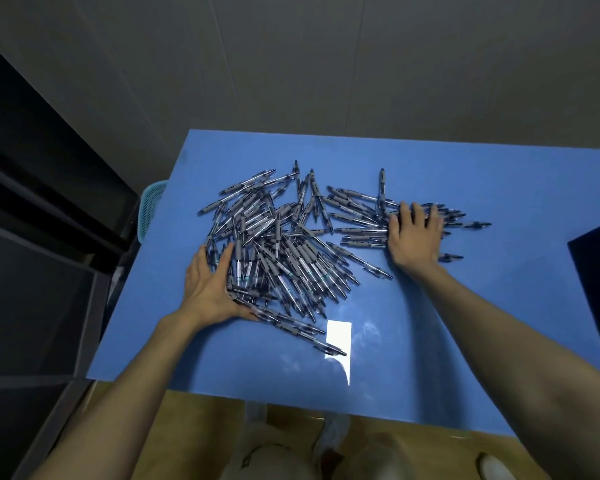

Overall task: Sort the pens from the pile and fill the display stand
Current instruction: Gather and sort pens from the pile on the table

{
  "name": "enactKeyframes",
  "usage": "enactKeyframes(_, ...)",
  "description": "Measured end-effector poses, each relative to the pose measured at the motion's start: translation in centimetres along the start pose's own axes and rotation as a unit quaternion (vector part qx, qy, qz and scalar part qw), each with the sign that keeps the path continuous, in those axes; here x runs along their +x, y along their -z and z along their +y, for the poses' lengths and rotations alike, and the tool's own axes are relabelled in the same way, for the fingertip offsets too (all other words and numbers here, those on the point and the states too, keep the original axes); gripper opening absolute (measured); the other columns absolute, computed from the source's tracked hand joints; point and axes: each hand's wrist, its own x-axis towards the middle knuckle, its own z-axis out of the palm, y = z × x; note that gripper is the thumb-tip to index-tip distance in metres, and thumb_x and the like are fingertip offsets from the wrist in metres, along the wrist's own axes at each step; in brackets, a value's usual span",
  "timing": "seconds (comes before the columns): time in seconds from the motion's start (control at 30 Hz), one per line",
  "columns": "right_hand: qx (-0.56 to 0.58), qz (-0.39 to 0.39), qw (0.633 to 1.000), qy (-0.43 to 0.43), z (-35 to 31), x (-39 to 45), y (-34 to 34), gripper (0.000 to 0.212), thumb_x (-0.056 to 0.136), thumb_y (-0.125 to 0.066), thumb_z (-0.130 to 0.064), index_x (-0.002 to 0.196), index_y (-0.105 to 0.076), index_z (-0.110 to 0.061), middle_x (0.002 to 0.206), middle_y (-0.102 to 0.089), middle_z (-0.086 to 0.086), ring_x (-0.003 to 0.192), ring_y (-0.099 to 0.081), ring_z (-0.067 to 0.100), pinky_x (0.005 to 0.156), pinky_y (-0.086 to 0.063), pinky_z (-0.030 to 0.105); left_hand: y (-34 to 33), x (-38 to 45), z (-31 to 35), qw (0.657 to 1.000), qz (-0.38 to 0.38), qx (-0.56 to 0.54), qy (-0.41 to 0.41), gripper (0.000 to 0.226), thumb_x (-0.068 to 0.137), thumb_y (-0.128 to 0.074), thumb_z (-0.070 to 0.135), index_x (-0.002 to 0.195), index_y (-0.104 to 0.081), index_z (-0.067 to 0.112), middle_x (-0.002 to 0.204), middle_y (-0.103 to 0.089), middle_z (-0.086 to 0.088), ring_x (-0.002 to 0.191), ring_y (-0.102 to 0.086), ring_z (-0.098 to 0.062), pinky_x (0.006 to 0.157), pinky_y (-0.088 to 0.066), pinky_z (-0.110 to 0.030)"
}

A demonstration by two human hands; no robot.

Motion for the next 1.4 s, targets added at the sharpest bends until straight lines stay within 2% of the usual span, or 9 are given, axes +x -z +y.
enactKeyframes(0.3,-0.015,-0.023,0.999,-0.018,-6.7,-4.8,-1.4,0.062,0.104,-0.011,-0.054,0.157,-0.021,-0.022,0.165,-0.019,0.01,0.153,0.0,0.039,0.123,0.003,0.053,0.6,0.1,-1.2,0.999,-0.007,-0.044,-0.016,0.163,0.033,-0.081,0.083,0.155,0.02,0.044,0.162,0.033,-0.016,0.151,0.025,-0.036,0.124,0.003,-0.055)
enactKeyframes(0.5,0.001,-0.04,0.999,-0.032,-12.0,-7.5,-3.2,0.065,0.103,-0.007,-0.056,0.158,-0.019,-0.024,0.166,-0.015,0.009,0.153,0.008,0.037,0.122,0.01,0.051,1.4,0.3,-2.6,0.998,-0.01,-0.037,-0.041,0.159,0.038,-0.076,0.087,0.156,0.019,0.042,0.164,0.027,-0.013,0.153,0.021,-0.033,0.125,0.002,-0.052)
enactKeyframes(0.73,0.054,-0.037,0.995,-0.079,-16.2,-10.1,-4.0,0.063,0.104,-0.008,-0.053,0.159,-0.017,-0.023,0.167,-0.011,0.006,0.152,0.015,0.035,0.123,0.008,0.051,1.4,0.8,-3.9,0.997,-0.005,-0.039,-0.062,0.151,0.047,-0.078,0.084,0.158,0.015,0.041,0.166,0.024,-0.012,0.154,0.019,-0.031,0.125,-0.001,-0.05)
enactKeyframes(0.87,0.062,-0.047,0.996,-0.053,-15.9,-10.8,-3.8,0.065,0.104,-0.009,-0.055,0.159,-0.014,-0.021,0.167,-0.008,0.006,0.153,0.012,0.032,0.124,0.005,0.049,1.3,1.0,-4.4,0.996,-0.004,-0.043,-0.073,0.146,0.049,-0.078,0.083,0.16,0.007,0.038,0.167,0.019,-0.011,0.155,0.015,-0.032,0.125,-0.002,-0.05)
enactKeyframes(0.97,0.097,-0.012,0.994,-0.038,-14.3,-11.2,-2.6,0.063,0.105,-0.017,-0.052,0.159,-0.018,-0.019,0.167,-0.01,0.007,0.154,0.002,0.028,0.125,-0.001,0.046,1.2,1.1,-4.6,0.995,-0.002,-0.045,-0.085,0.142,0.053,-0.081,0.079,0.161,0.002,0.037,0.167,0.017,-0.009,0.155,0.011,-0.032,0.125,-0.004,-0.051)
enactKeyframes(1.1,0.071,0.032,0.997,-0.022,-9.1,-10.0,-0.7,0.063,0.105,-0.017,-0.05,0.156,-0.026,-0.016,0.164,-0.021,0.012,0.153,-0.011,0.033,0.124,-0.007,0.045,0.8,0.4,-5.0,0.994,0.006,-0.04,-0.098,0.14,0.059,-0.083,0.074,0.161,0.005,0.037,0.166,0.024,-0.01,0.154,0.019,-0.03,0.125,0.001,-0.051)
enactKeyframes(1.2,0.065,0.057,0.995,-0.046,-3.7,-8.5,0.4,0.07,0.099,-0.016,-0.05,0.15,-0.039,-0.008,0.156,-0.035,0.021,0.145,-0.027,0.043,0.119,-0.02,0.05,0.0,-1.4,-5.0,0.984,0.056,-0.029,-0.169,0.125,0.069,-0.071,0.073,0.162,0.003,0.033,0.166,0.025,-0.007,0.153,0.022,-0.026,0.125,0.004,-0.052)
enactKeyframes(1.3,0.048,0.033,0.995,-0.083,1.0,-7.9,0.6,0.053,0.105,-0.032,-0.037,0.148,-0.04,-0.007,0.153,-0.037,0.021,0.139,-0.03,0.045,0.114,-0.023,0.05,-1.1,-4.5,-4.5,0.946,0.102,0.009,-0.308,0.104,0.082,-0.06,0.068,0.162,-0.005,0.032,0.169,0.017,-0.004,0.155,0.016,-0.023,0.125,-0.002,-0.056)
enactKeyframes(1.4,0.03,0.032,0.997,-0.061,3.4,-8.4,0.0,0.059,0.097,-0.021,-0.042,0.137,-0.045,-0.005,0.136,-0.045,0.021,0.122,-0.038,0.043,0.104,-0.033,0.053,-3.1,-6.8,-3.6,0.881,0.041,0.129,-0.453,0.092,0.091,-0.046,0.073,0.162,-0.006,0.033,0.17,0.012,-0.004,0.156,0.012,-0.025,0.125,0.0,-0.056)
